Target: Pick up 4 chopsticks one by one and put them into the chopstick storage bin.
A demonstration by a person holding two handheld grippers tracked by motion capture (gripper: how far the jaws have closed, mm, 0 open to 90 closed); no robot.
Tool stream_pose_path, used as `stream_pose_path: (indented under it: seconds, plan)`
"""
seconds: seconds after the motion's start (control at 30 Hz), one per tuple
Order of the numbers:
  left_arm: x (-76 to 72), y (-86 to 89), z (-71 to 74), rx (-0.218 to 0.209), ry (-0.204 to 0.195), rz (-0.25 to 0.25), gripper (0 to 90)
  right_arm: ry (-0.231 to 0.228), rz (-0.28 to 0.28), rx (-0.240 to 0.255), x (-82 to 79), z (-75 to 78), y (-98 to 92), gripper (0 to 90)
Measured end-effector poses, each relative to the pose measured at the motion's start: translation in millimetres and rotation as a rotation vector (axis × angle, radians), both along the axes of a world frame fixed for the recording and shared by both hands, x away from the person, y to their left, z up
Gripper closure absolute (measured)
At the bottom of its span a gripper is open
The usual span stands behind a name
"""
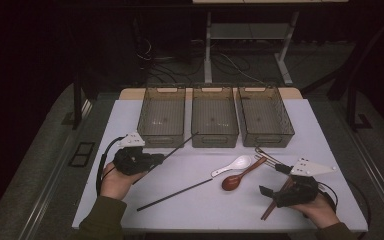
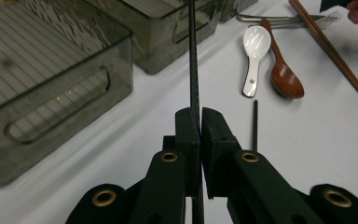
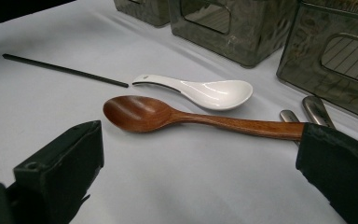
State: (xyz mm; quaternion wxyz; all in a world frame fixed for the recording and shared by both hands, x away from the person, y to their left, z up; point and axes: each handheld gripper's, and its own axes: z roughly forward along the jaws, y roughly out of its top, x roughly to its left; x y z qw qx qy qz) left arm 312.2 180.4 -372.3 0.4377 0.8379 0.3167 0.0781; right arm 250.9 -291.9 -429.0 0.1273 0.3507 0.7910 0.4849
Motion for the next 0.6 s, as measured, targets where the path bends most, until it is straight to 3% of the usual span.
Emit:
stream_pose_path:
  seconds: [0.6]
  plan:
    - [38.0,-12.7,26.6,0.011,-0.028,0.027,85.8,-0.005,-0.005,0.01,-0.8,0.6,-0.7,1.0]
